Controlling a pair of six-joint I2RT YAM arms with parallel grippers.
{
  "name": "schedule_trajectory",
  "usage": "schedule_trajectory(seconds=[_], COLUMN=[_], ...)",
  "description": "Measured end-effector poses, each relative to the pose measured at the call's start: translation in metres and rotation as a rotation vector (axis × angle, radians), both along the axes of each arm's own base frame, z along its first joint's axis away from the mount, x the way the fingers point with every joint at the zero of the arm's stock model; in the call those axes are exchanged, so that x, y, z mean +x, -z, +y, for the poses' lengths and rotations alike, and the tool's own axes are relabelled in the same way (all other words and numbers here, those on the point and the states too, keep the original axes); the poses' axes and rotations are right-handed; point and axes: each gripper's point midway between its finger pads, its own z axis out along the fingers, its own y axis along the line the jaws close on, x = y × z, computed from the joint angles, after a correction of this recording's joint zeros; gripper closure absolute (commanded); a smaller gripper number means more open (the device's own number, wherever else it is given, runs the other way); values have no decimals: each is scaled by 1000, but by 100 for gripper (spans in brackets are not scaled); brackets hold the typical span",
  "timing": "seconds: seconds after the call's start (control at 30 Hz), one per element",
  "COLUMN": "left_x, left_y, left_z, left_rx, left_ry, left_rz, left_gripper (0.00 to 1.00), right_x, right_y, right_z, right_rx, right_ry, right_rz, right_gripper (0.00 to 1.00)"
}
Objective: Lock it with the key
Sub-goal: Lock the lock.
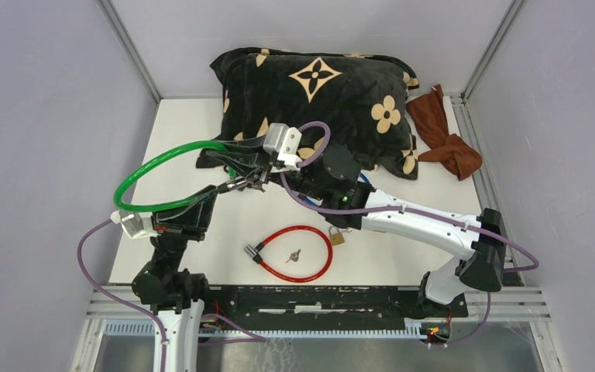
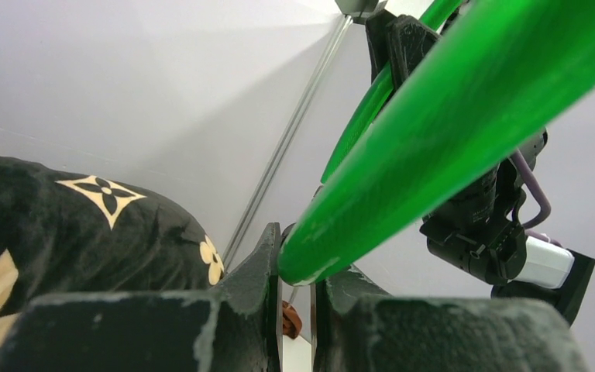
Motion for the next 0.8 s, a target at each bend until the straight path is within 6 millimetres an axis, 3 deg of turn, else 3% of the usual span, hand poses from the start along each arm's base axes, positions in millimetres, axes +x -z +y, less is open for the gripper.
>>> schedule_trajectory(seconds=[0.47, 0.6, 0.8], left_x=[10, 11, 9], left_y=[7, 7, 7], left_z=[3, 2, 2], left_rx=[-79, -77, -16], left_ry=[41, 40, 0], left_rz=[99, 101, 56], left_gripper=[98, 98, 98], right_x=[-2, -2, -2], right_y=[25, 26, 28], right_z=[1, 0, 0], right_rx=[15, 15, 4], right_ry=[-29, -29, -27], right_rz=[11, 13, 16], right_gripper=[100, 85, 82])
